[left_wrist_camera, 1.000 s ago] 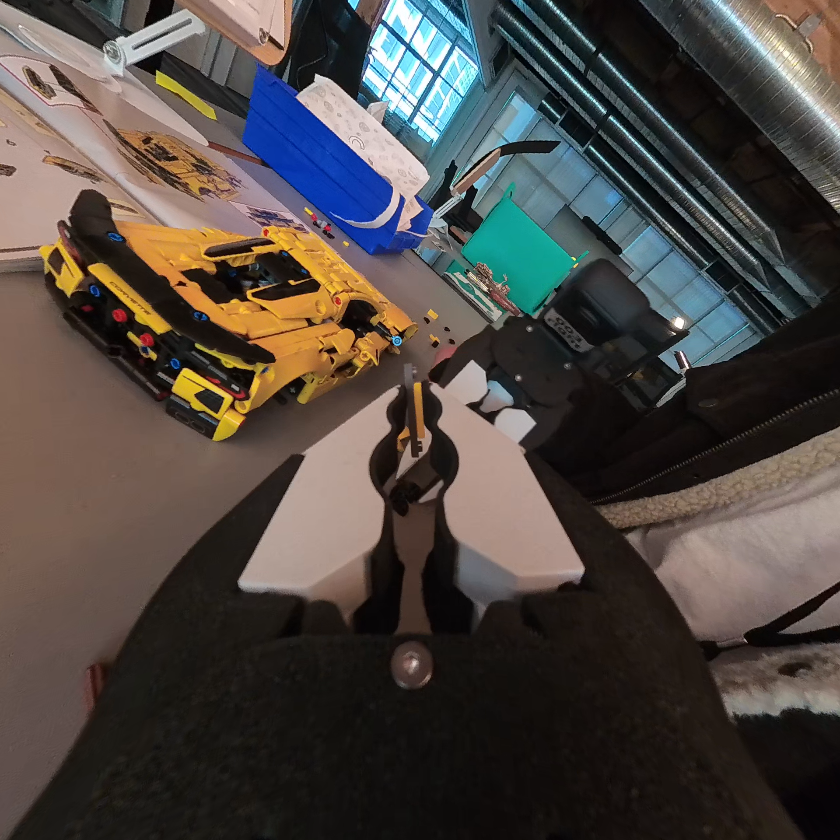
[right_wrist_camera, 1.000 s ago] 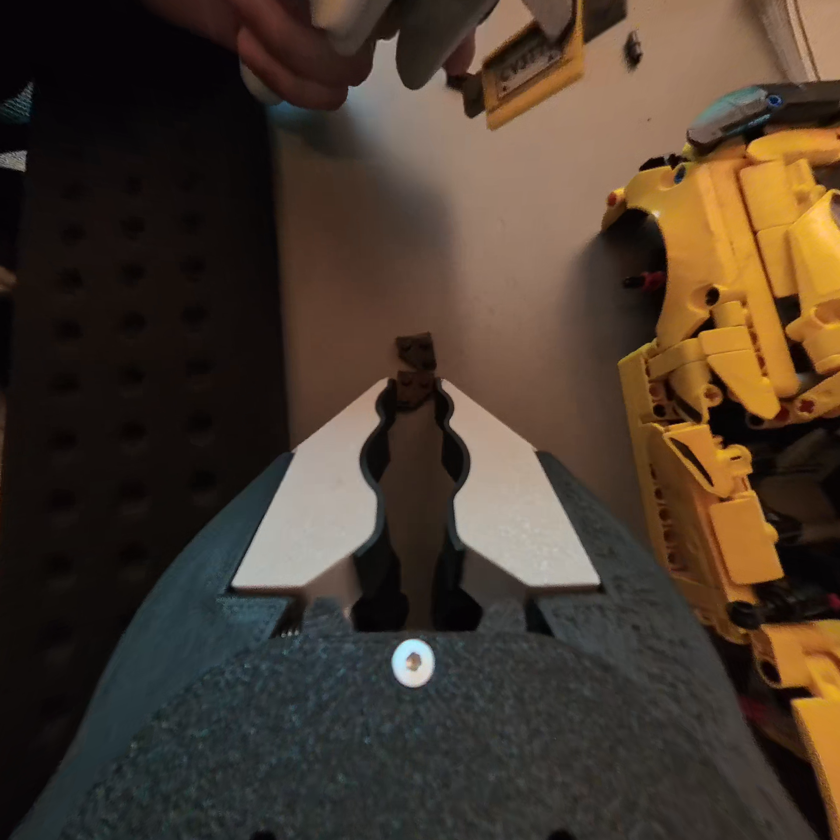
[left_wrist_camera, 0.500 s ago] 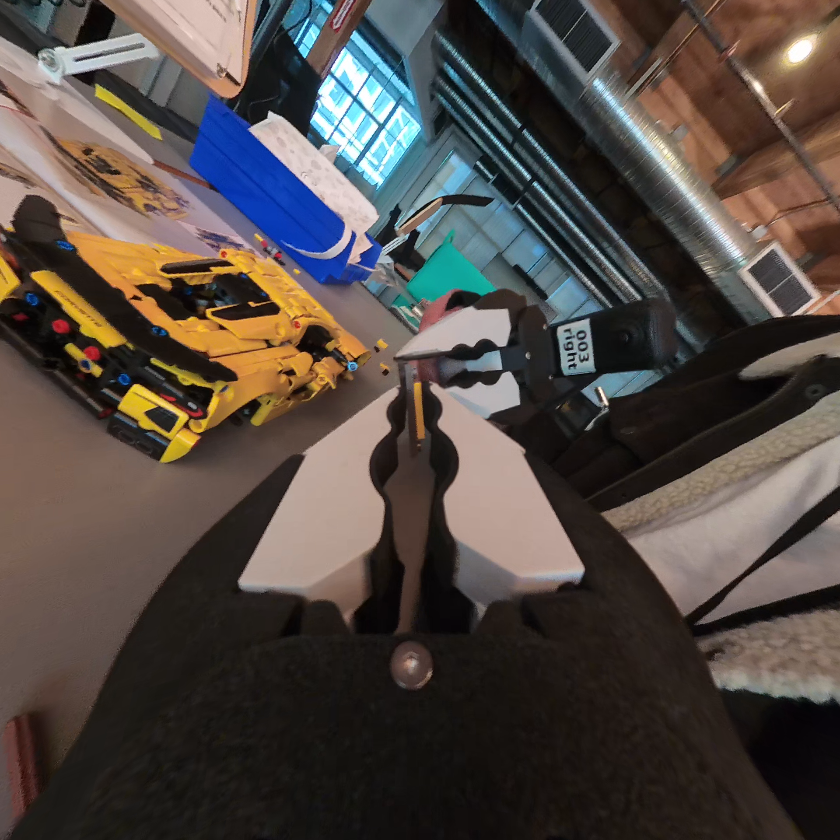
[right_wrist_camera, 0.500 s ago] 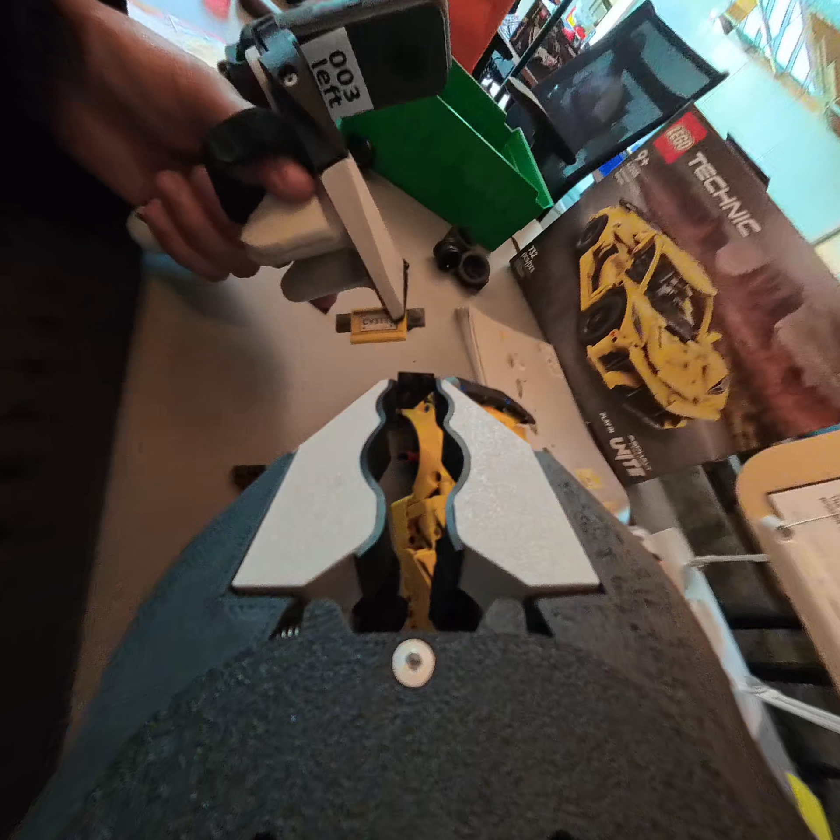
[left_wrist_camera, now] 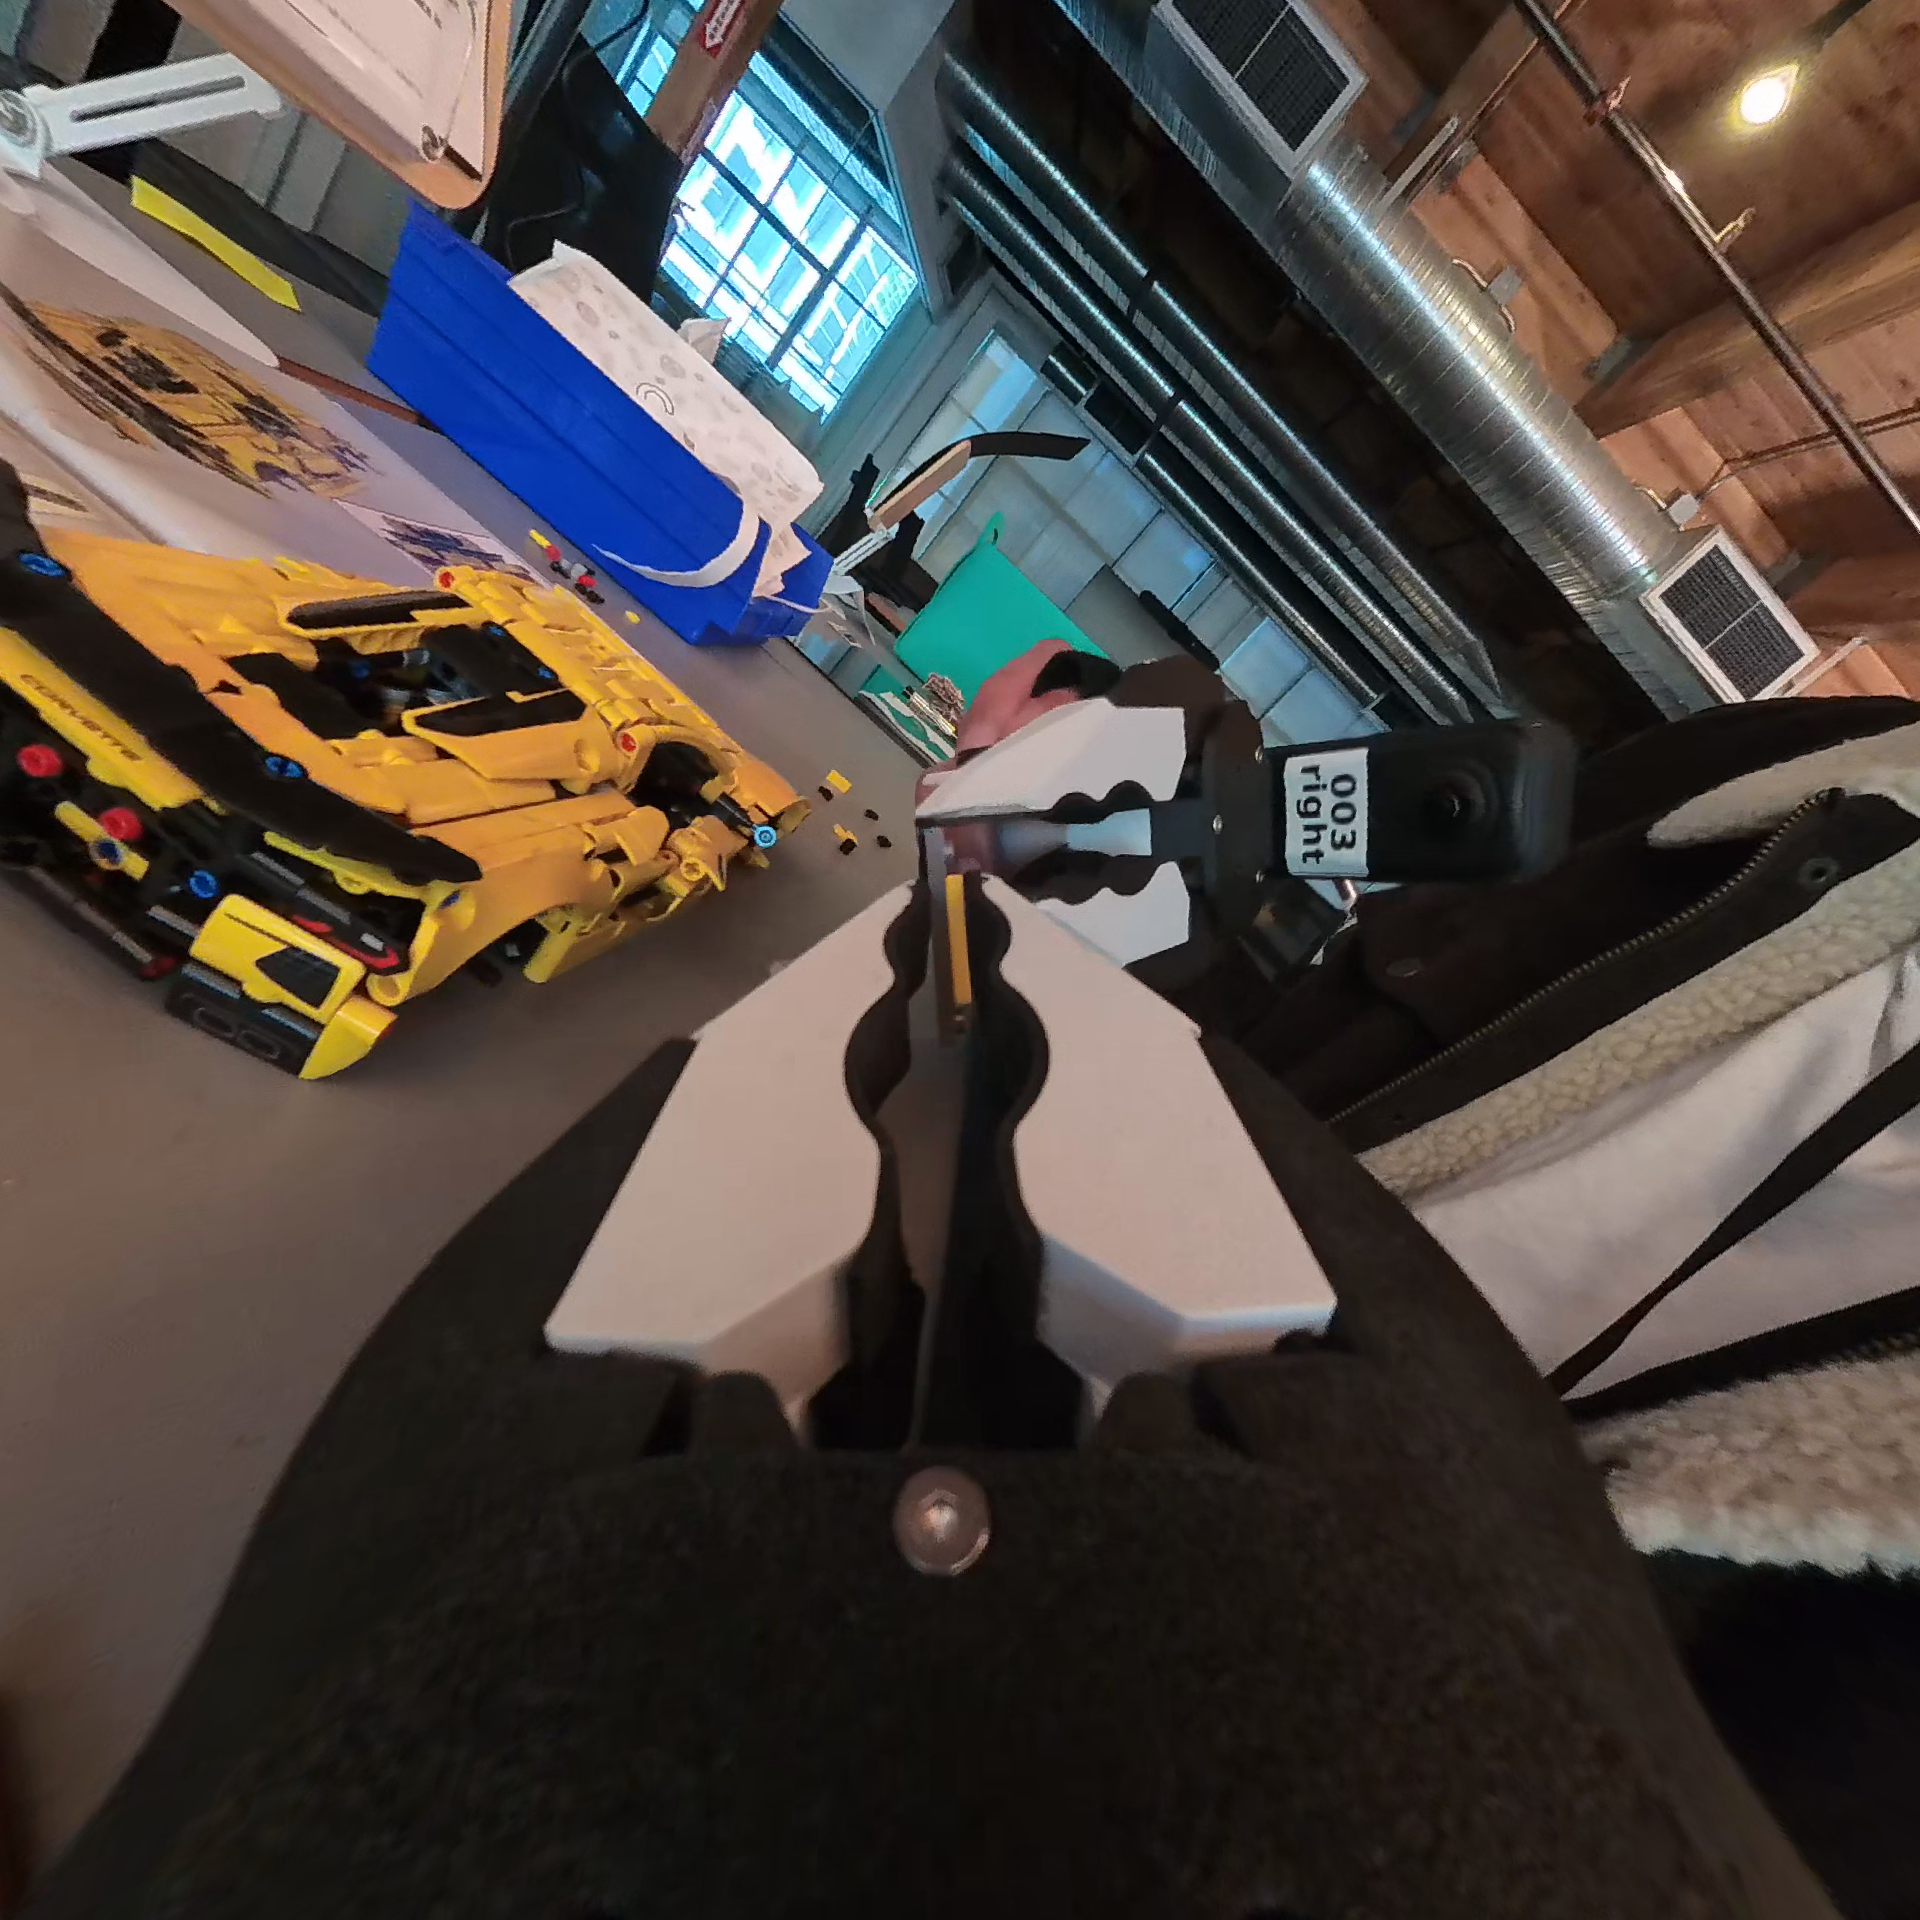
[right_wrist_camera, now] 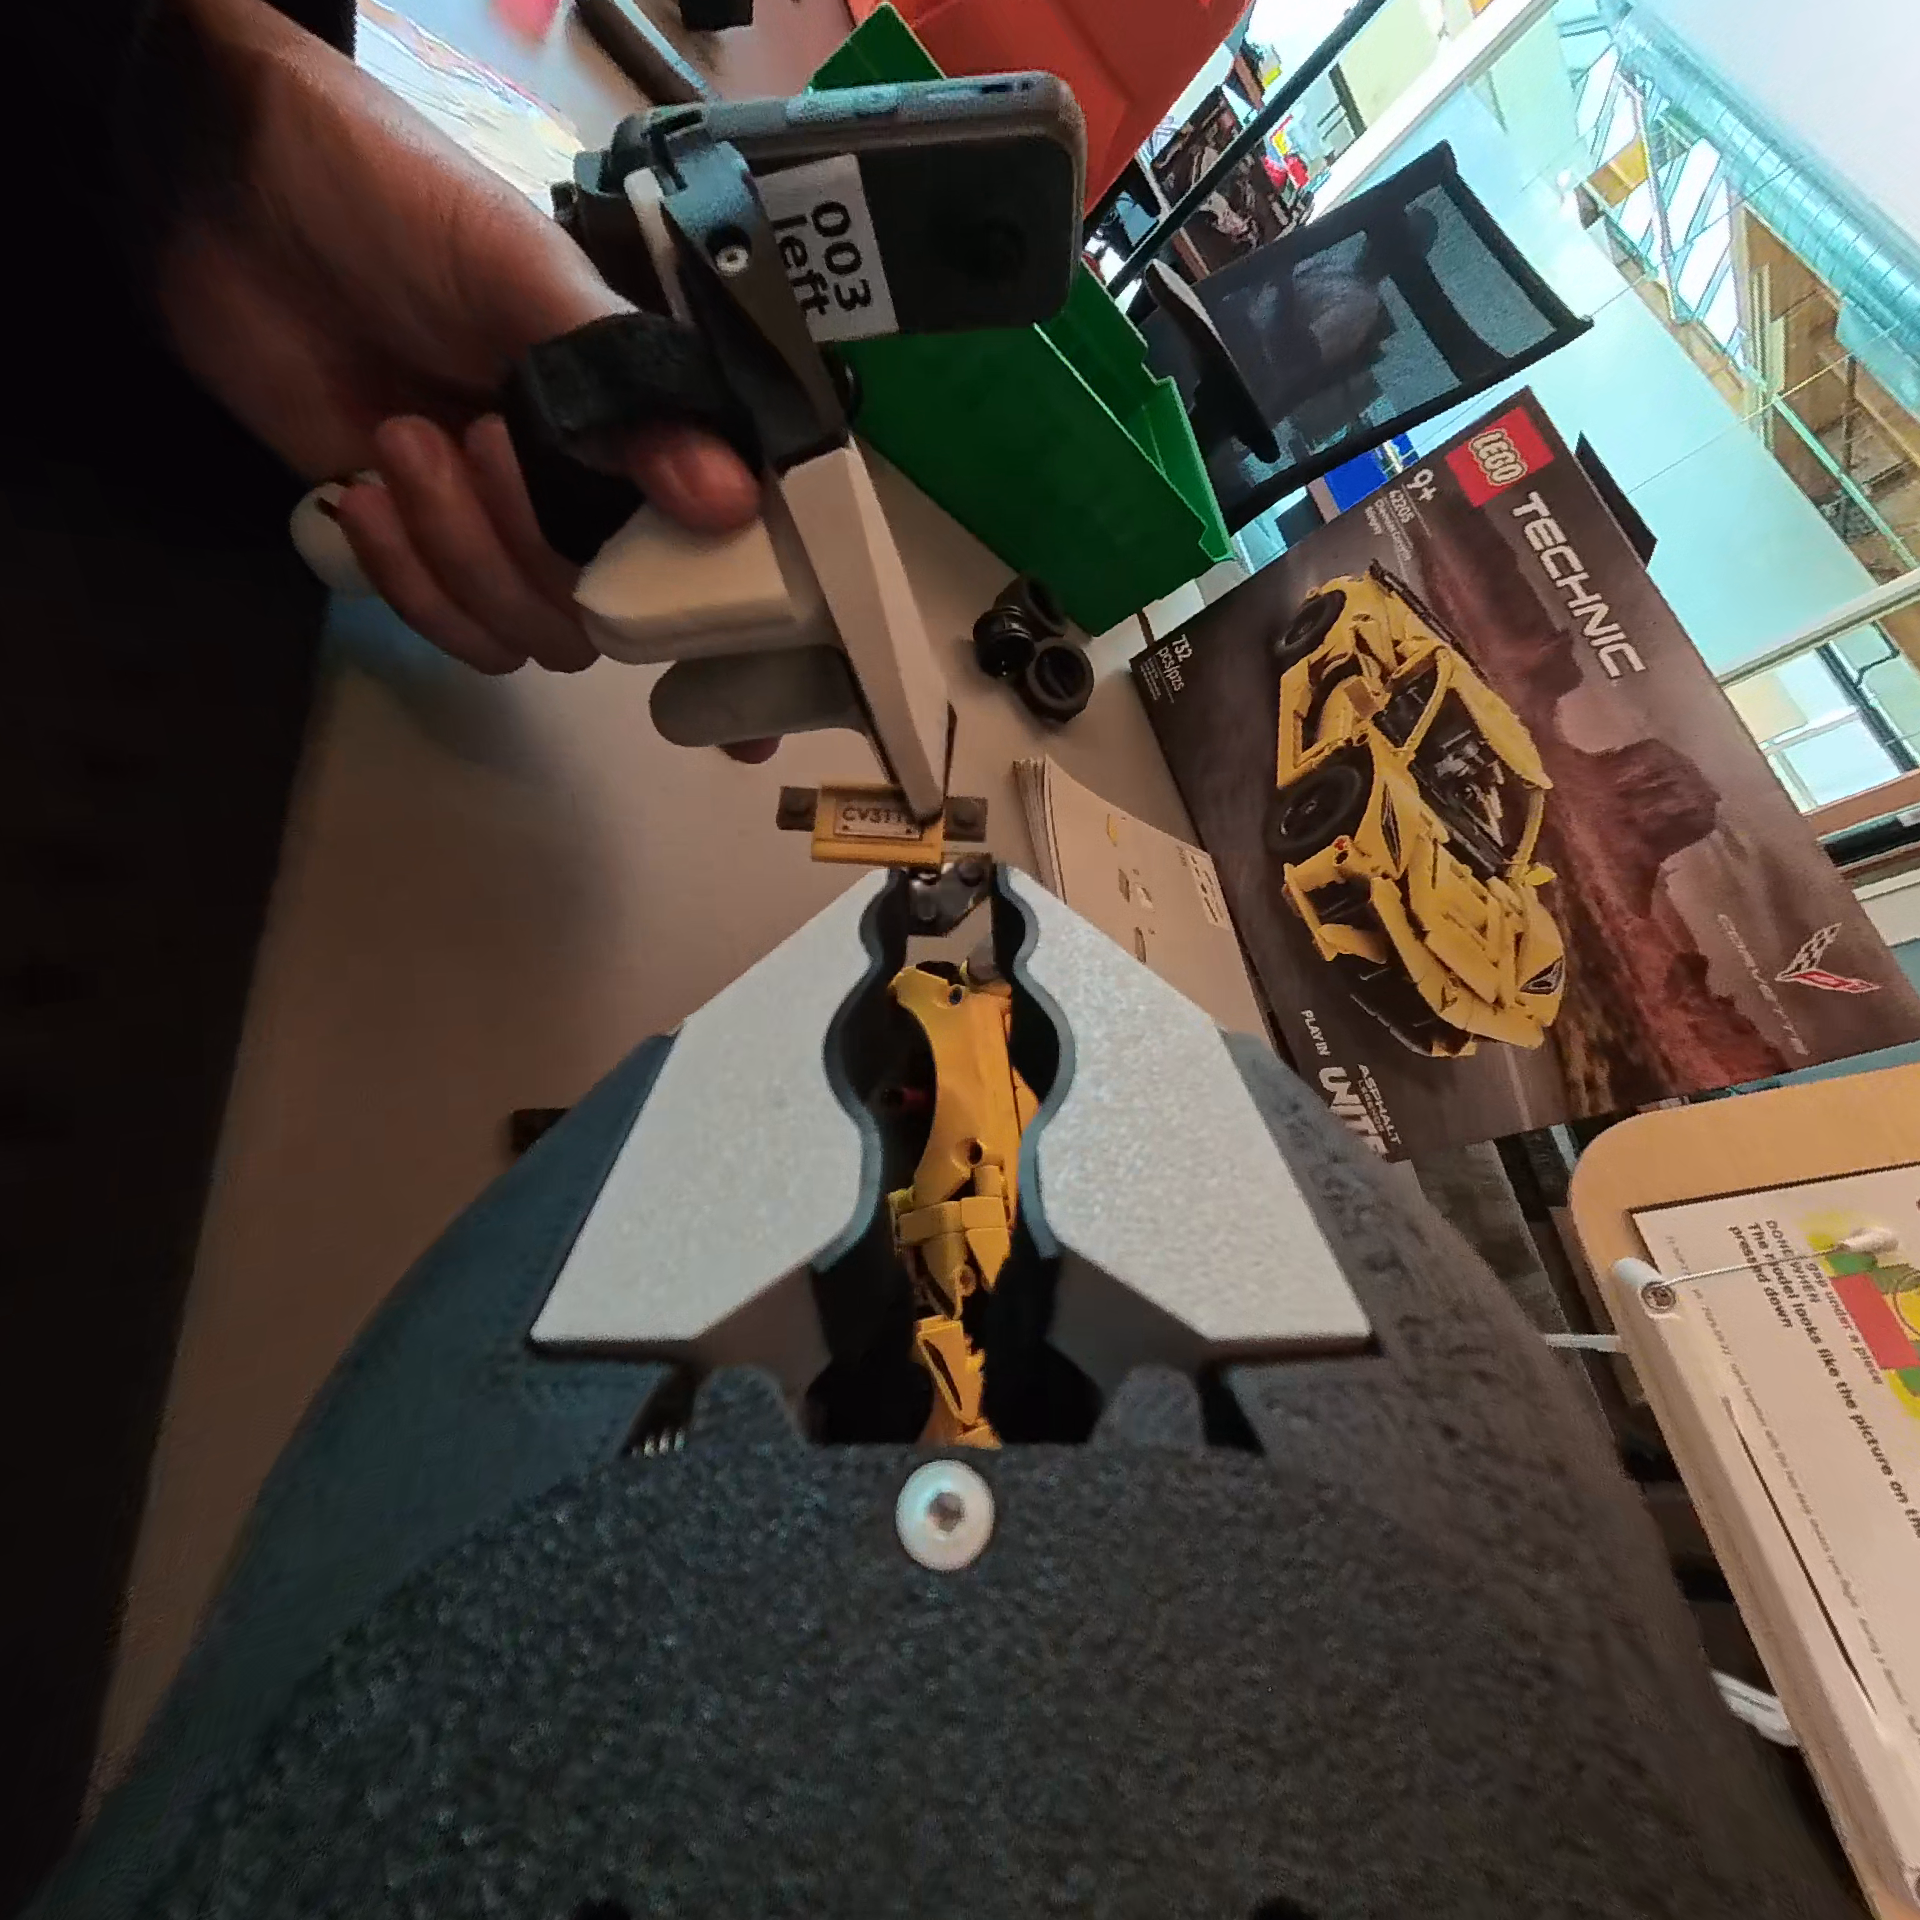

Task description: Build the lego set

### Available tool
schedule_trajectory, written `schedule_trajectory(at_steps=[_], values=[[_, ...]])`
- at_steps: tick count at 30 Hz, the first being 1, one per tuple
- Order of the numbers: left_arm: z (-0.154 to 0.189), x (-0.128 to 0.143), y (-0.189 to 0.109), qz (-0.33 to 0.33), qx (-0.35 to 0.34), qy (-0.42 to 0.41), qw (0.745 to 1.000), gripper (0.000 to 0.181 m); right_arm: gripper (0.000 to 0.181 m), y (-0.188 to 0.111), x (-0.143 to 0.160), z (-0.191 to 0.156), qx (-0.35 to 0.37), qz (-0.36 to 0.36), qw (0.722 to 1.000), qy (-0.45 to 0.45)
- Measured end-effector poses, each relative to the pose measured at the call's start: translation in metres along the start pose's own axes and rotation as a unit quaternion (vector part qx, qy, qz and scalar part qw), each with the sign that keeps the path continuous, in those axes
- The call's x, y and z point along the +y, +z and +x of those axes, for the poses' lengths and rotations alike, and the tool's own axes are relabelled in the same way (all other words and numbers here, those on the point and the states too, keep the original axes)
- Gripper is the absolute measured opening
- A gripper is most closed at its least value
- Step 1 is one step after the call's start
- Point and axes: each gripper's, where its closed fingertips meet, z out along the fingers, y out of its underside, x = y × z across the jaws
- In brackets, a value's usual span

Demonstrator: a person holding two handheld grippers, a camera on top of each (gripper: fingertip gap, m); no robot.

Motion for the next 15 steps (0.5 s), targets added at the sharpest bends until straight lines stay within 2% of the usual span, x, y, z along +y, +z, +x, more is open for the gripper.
schedule_trajectory(at_steps=[4, 7, 12, 15], values=[[0.003, 0.000, 0.000, 0.001, 0.010, -0.001, 1.000, 0.006, 0.015, -0.002, -0.004, -0.004, 0.002, 0.015, 1.000, -0.016], [-0.002, 0.002, 0.001, -0.007, -0.005, -0.002, 1.000, 0.006, 0.016, 0.000, 0.003, -0.011, -0.022, 0.008, 0.999, 0.028], [-0.003, -0.003, -0.003, 0.011, -0.009, -0.003, 1.000, 0.006, 0.016, -0.003, 0.038, -0.043, -0.133, -0.072, 0.978, 0.146], [-0.004, -0.002, -0.002, 0.006, -0.010, -0.004, 1.000, 0.006, 0.017, -0.007, 0.062, -0.056, -0.162, -0.108, 0.967, 0.161]])
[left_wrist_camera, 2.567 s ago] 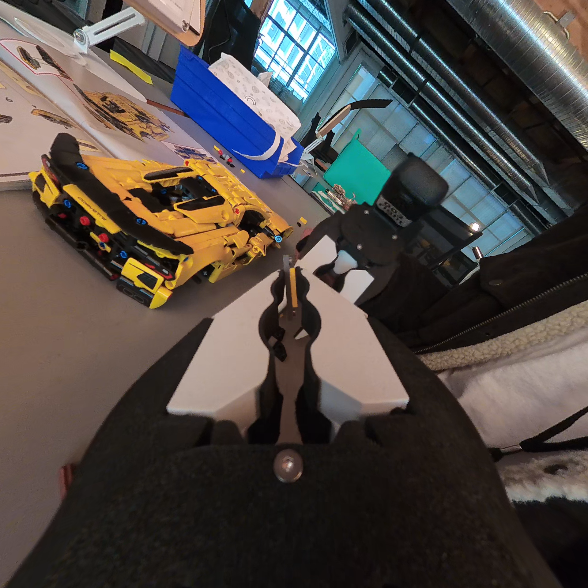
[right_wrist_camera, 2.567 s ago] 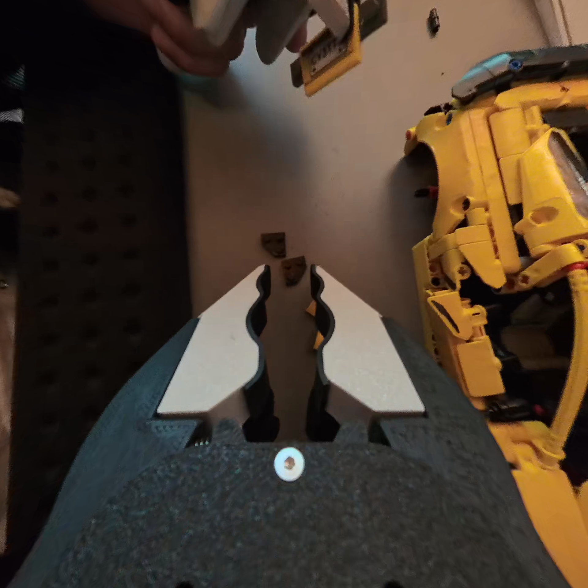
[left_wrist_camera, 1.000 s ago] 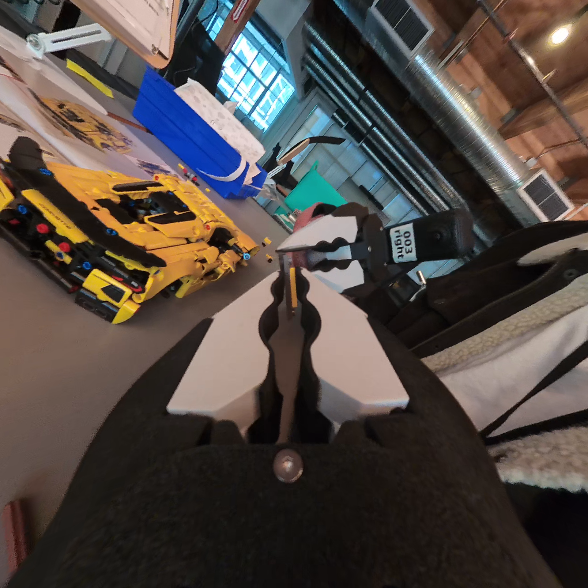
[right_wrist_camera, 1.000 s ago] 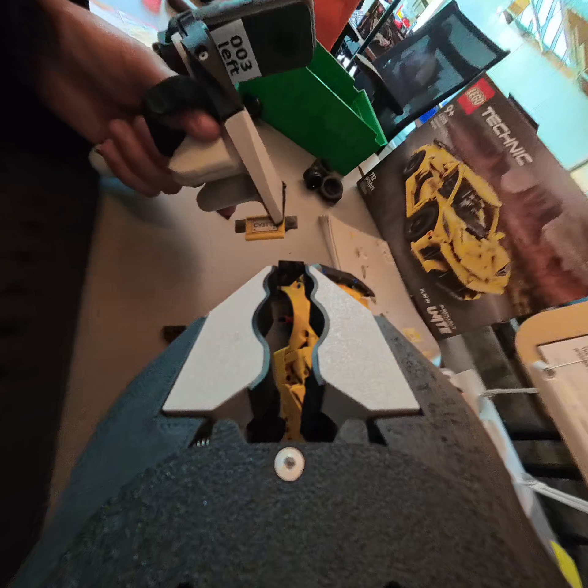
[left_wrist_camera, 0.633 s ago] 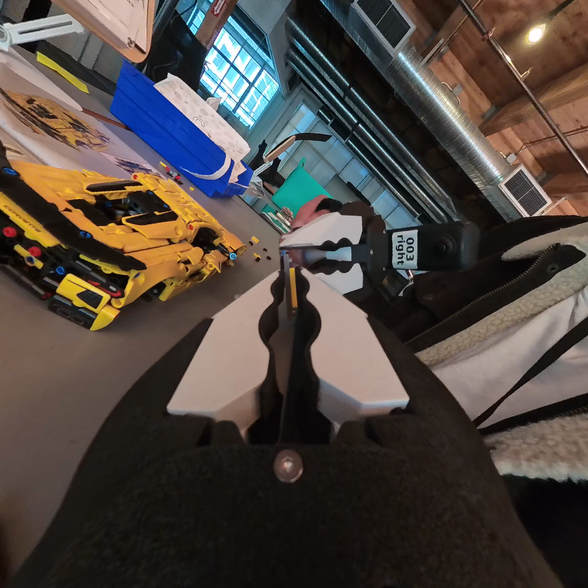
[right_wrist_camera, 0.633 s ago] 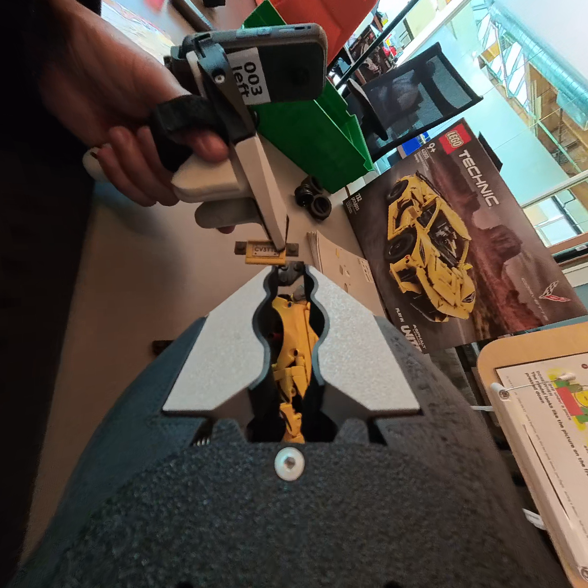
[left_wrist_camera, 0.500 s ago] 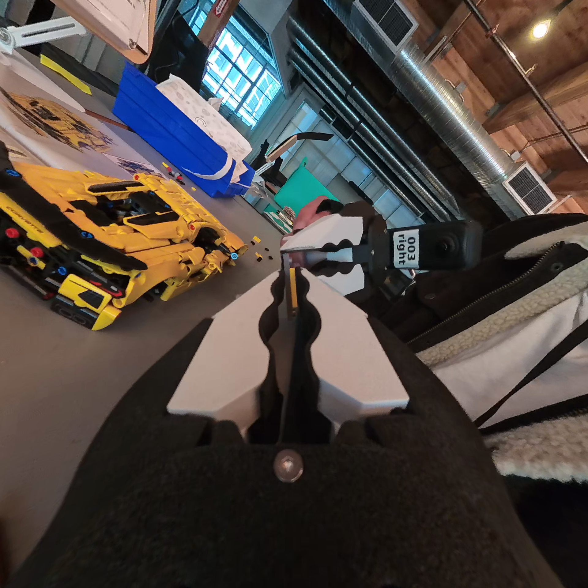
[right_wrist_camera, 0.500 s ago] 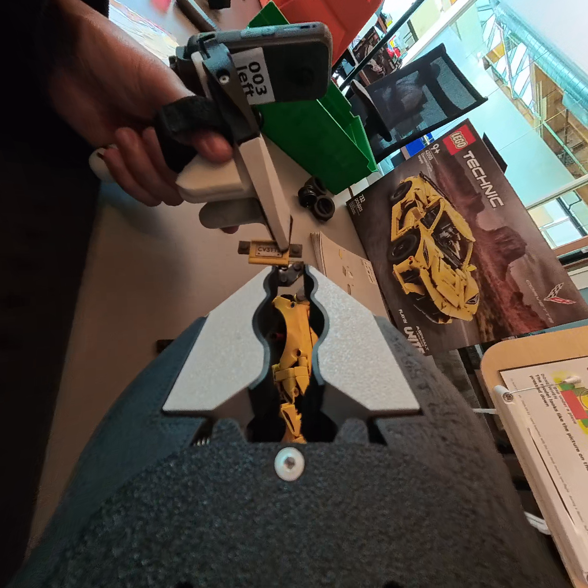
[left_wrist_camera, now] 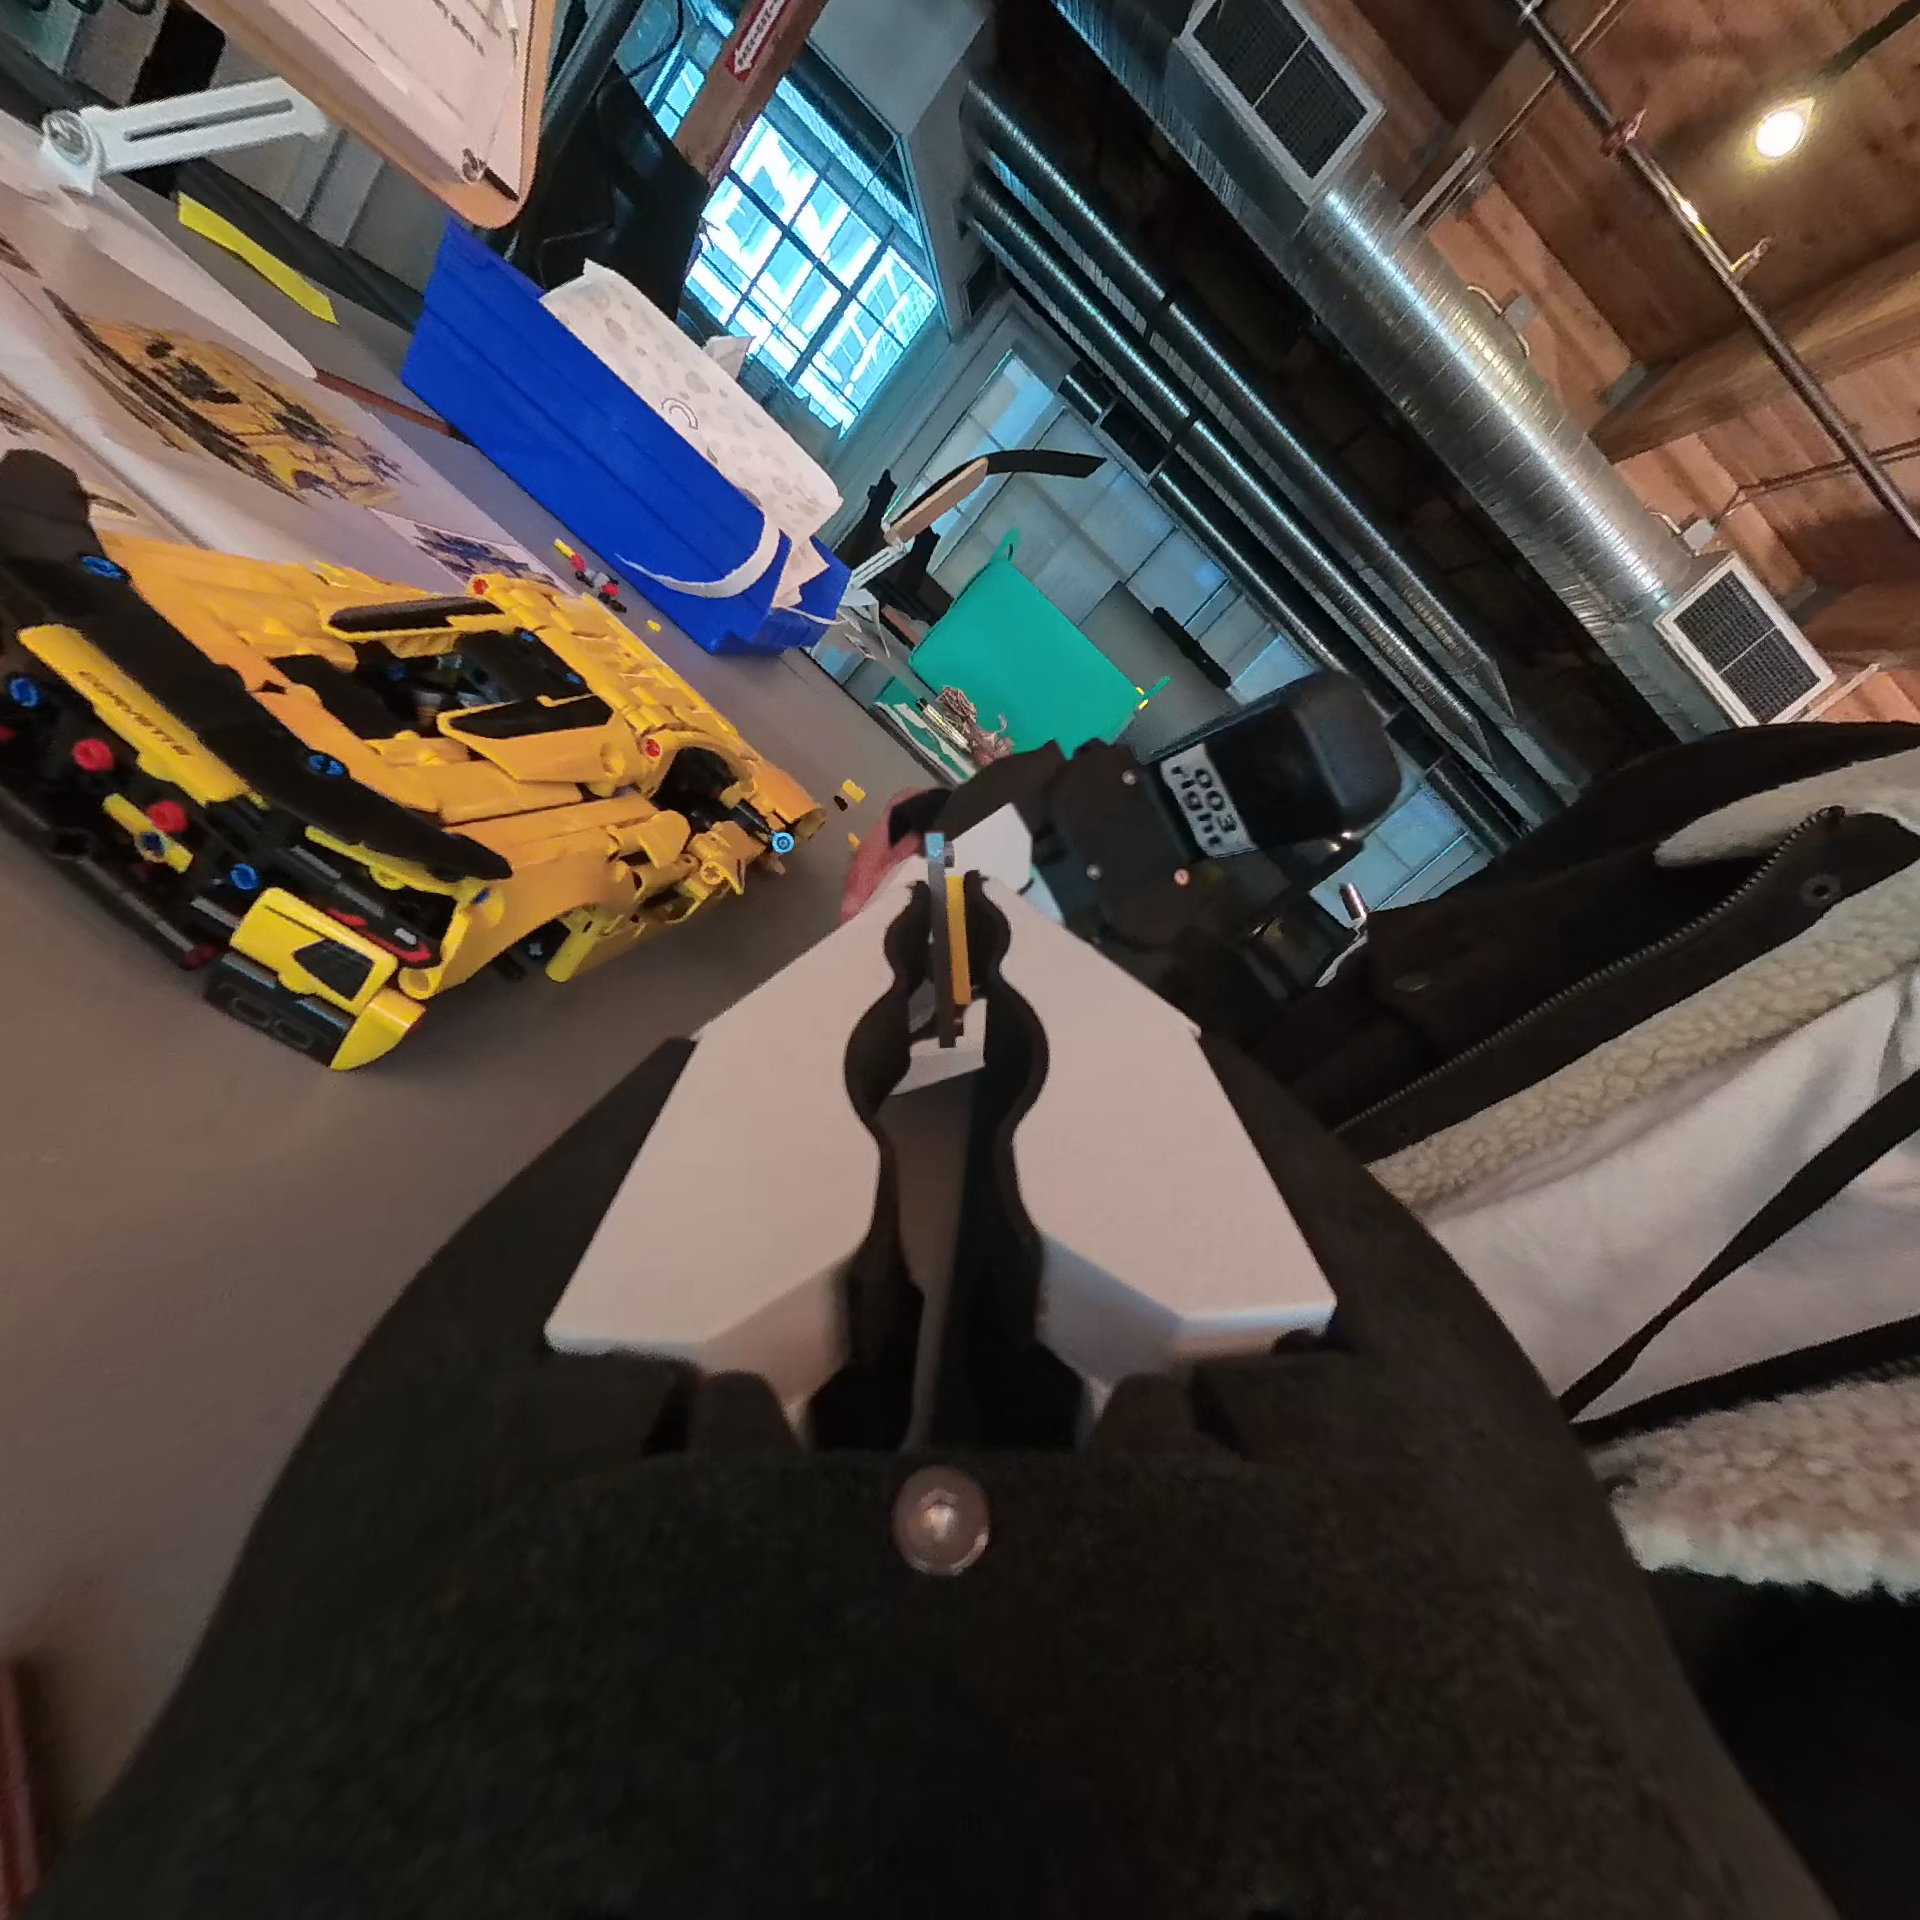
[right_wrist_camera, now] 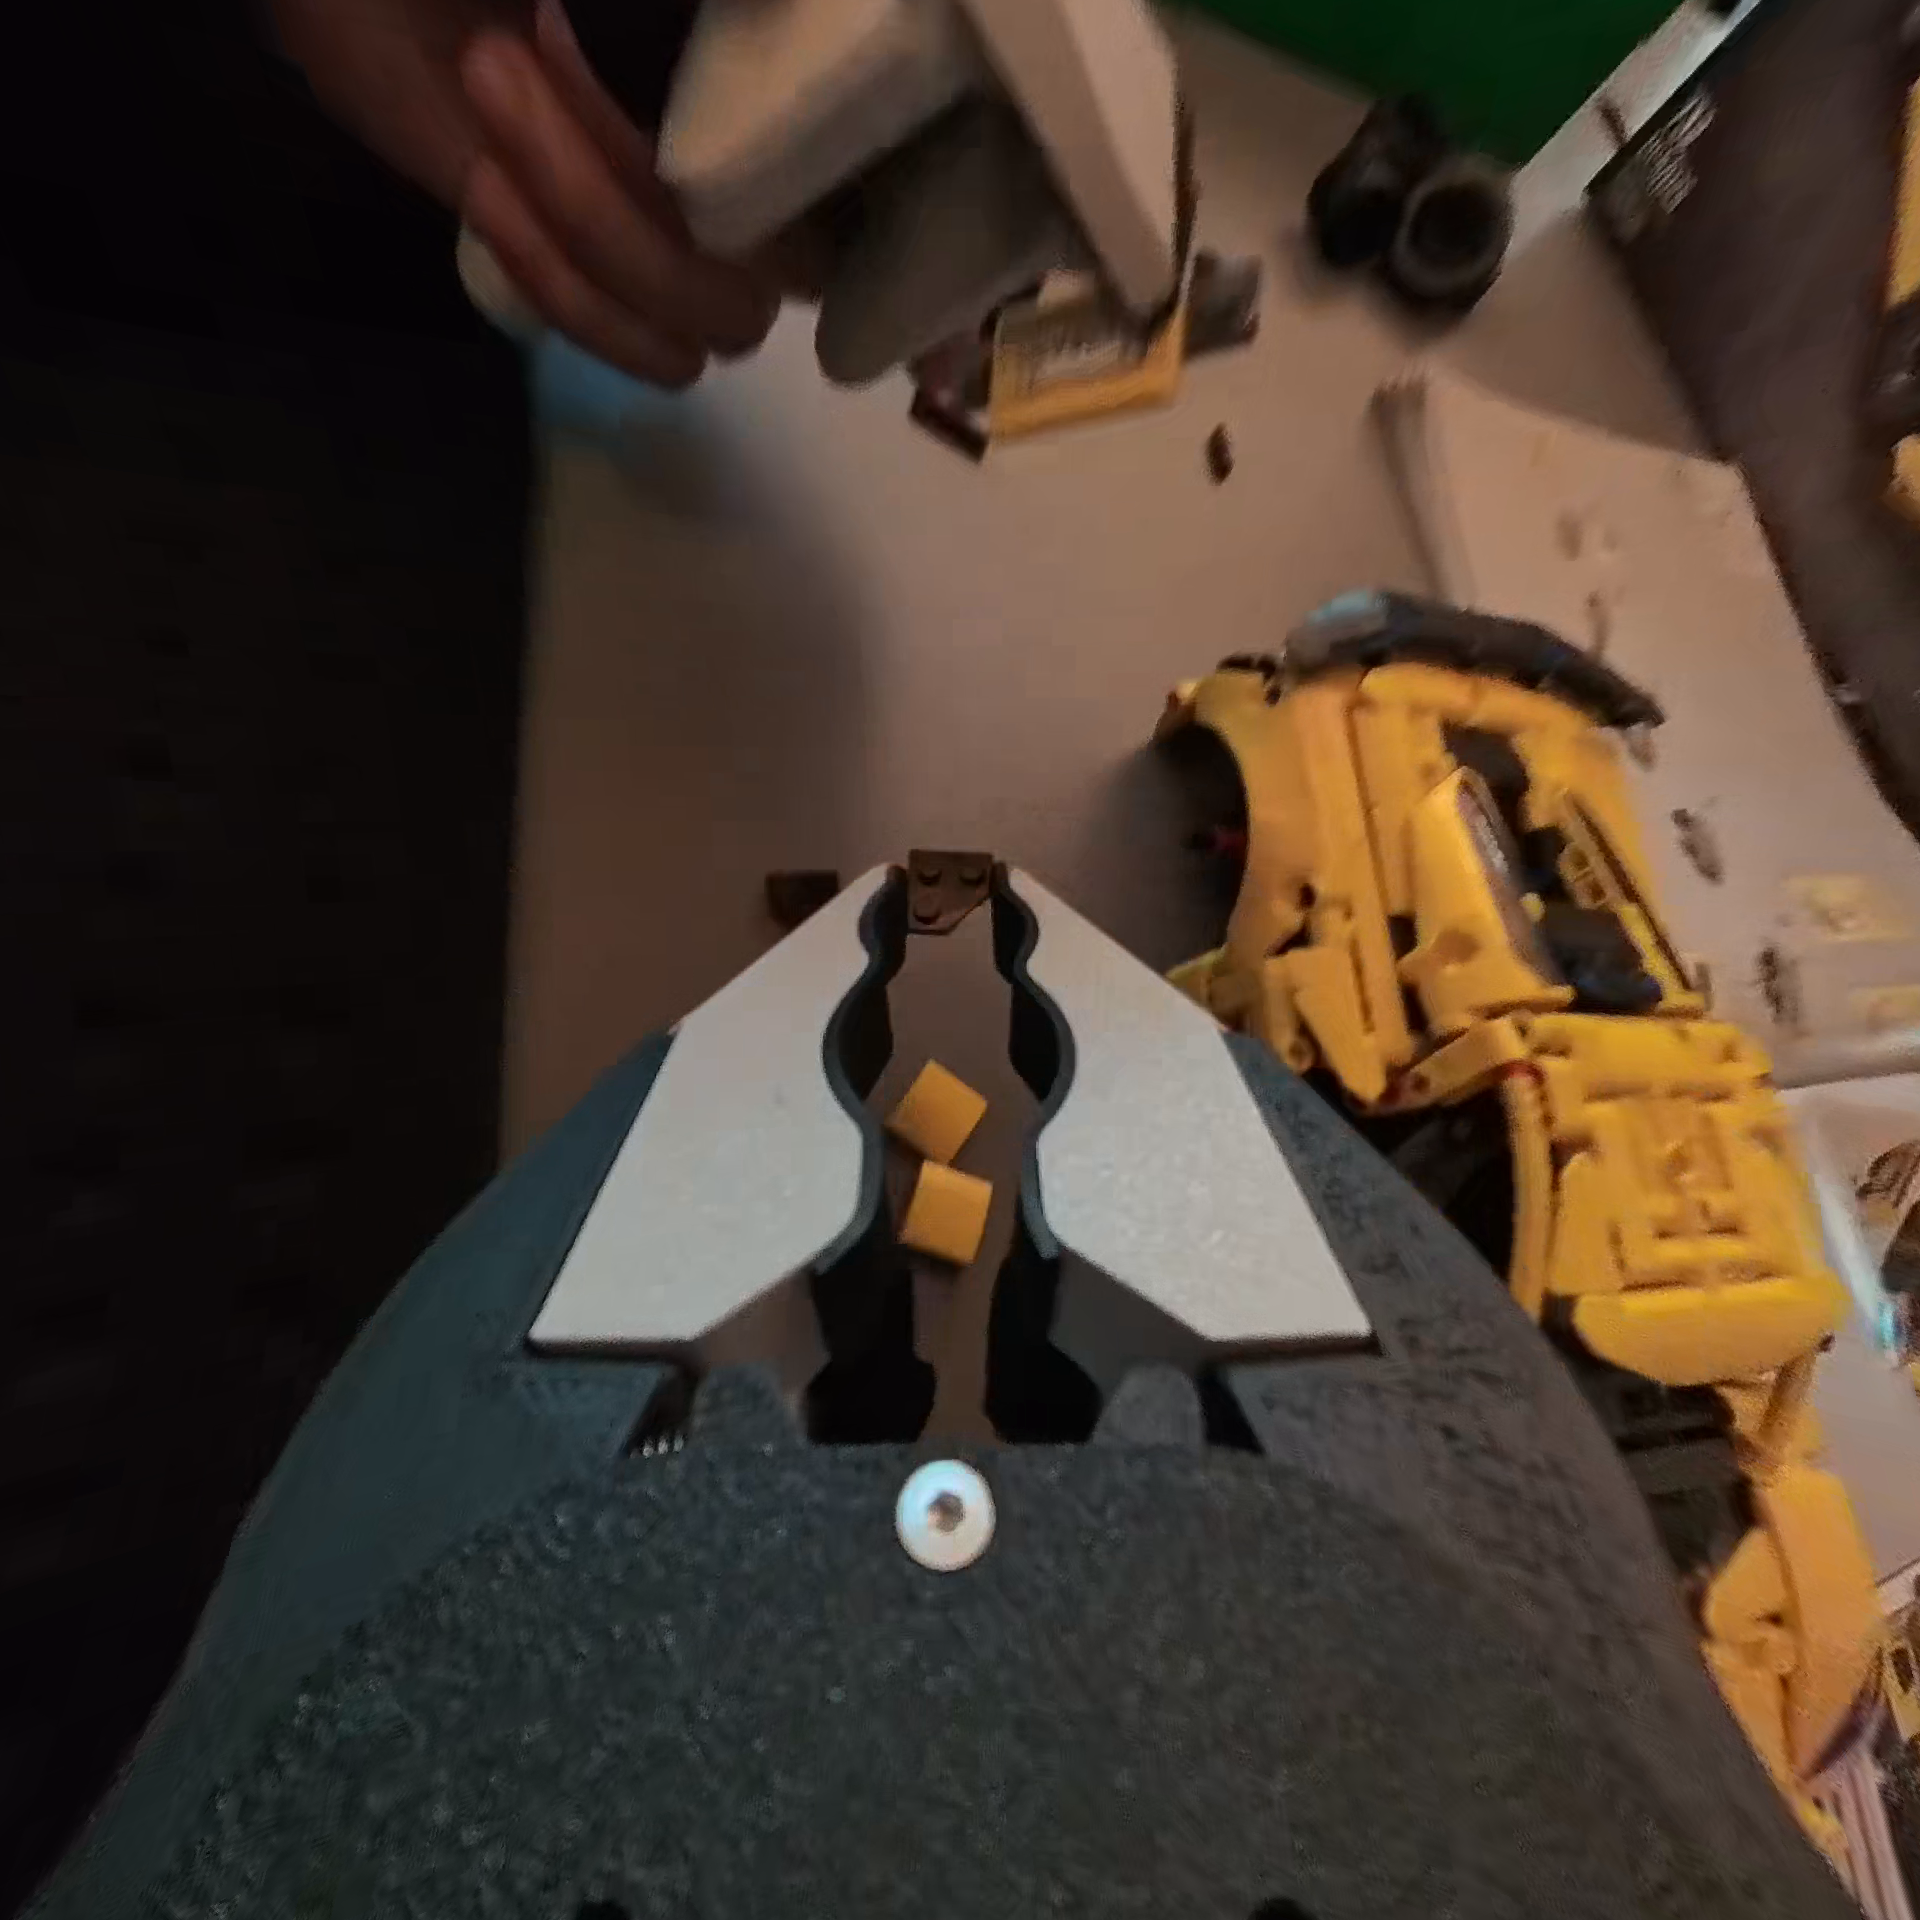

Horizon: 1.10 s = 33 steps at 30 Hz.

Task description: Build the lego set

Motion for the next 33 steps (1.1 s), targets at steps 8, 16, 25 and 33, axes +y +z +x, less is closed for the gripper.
schedule_trajectory(at_steps=[8, 16, 25, 33], values=[[0.000, 0.003, 0.002, -0.009, 0.000, -0.001, 1.000, 0.006, 0.017, -0.005, 0.020, -0.039, -0.141, -0.026, 0.980, 0.136], [0.022, 0.003, 0.006, -0.006, 0.035, 0.057, 0.998, 0.006, 0.032, -0.015, -0.024, -0.028, -0.168, 0.076, 0.962, 0.201], [0.039, 0.004, 0.011, 0.006, 0.053, 0.113, 0.992, 0.006, 0.004, -0.031, -0.083, -0.011, -0.155, 0.219, 0.943, 0.197], [0.021, -0.011, 0.003, 0.044, 0.026, 0.050, 0.997, 0.027, 0.003, -0.039, -0.063, 0.038, 0.194, 0.115, 0.964, -0.140]])
